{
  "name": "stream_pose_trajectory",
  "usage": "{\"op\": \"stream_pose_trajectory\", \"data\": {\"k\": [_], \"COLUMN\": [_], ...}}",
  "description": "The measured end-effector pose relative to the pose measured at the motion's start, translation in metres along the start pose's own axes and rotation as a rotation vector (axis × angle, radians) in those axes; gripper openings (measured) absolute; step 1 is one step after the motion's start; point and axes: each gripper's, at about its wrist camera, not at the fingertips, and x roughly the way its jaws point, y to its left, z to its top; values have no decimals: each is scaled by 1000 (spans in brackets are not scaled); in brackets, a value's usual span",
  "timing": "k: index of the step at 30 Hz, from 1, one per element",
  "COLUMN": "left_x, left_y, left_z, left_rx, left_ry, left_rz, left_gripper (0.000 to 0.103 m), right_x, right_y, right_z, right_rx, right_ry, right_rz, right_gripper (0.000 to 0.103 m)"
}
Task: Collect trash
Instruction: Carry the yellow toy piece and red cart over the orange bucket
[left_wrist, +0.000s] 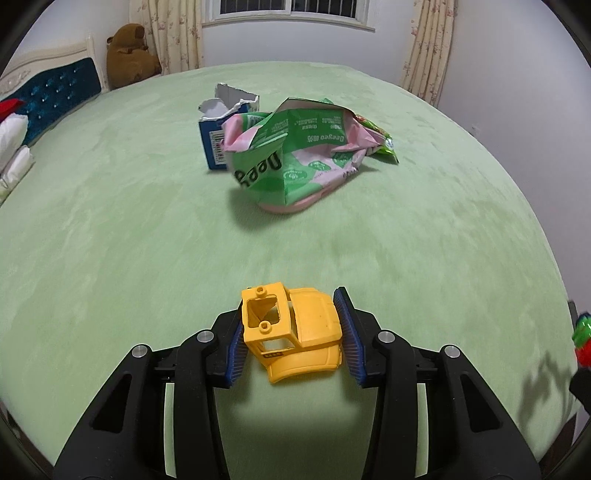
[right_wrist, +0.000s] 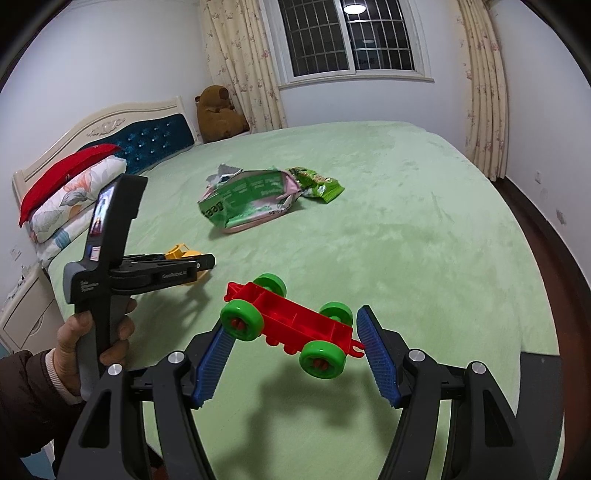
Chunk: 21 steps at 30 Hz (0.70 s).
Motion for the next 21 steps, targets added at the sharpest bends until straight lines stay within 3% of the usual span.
{"op": "stream_pose_trajectory", "data": {"k": [12,21], "left_x": [-56,-109], "left_y": [2,-7], "left_z": [-62,-137], "left_rx": [17,146], "left_ry": [-7,1], "left_rz": [-60,-100], "left_gripper": [42,42], "right_x": [-29,-58], "right_y": [38,57], "right_z": [-33,-75], "right_rx": [-40,-39], "right_ry": [23,77], "right_rz": [43,97], "right_gripper": [66,66]}}
